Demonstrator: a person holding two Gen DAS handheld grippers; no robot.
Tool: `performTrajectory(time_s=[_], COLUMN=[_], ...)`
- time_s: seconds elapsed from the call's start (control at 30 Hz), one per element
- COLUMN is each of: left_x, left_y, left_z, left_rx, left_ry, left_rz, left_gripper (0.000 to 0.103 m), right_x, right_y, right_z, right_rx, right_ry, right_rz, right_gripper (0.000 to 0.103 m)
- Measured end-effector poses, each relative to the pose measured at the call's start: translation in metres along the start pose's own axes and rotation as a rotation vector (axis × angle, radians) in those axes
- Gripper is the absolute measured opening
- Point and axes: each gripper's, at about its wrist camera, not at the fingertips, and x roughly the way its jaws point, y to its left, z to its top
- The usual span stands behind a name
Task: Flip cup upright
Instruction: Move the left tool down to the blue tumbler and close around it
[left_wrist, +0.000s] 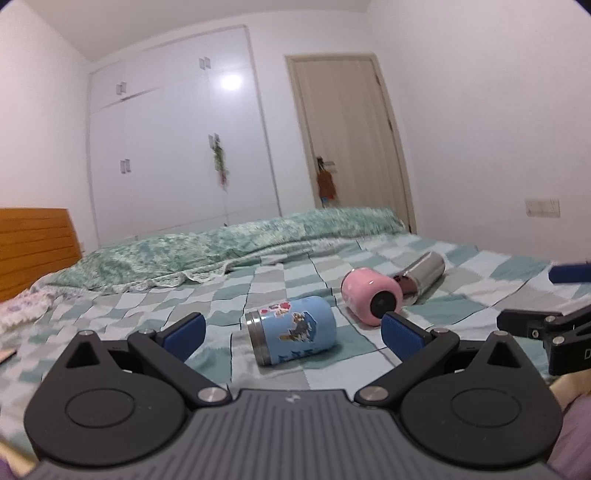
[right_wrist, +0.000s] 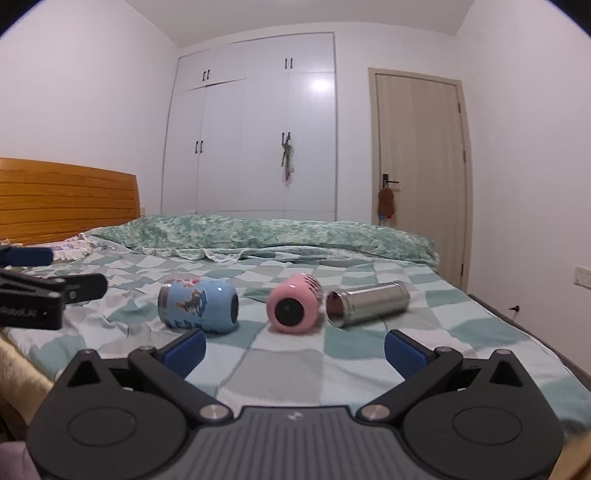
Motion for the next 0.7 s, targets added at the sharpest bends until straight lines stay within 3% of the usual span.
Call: performTrajectory(time_s=[0.23, 0.37, 0.7], left_x=[0.070, 0.108, 0.200], left_y=[0.018, 0.018, 0.017], left_z=[0.024, 0.030, 0.021], left_rx=[0.173, 0.322, 0.640], left_ry=[0.113, 0.179, 0.342], left_rz=[-0.082, -0.128, -0.250], left_gripper=[0.103, 0.103, 0.103], right_x=[0.066, 0.103, 0.177], right_y=[0.015, 0.025, 0.036], right_z=[0.031, 0.041, 0.044], right_rx=[0.002, 0.001, 0.015], right_ry=[0.050, 0.089, 0.199], right_rz=[0.033, 0.034, 0.066], right_gripper=[0.103, 0.103, 0.103])
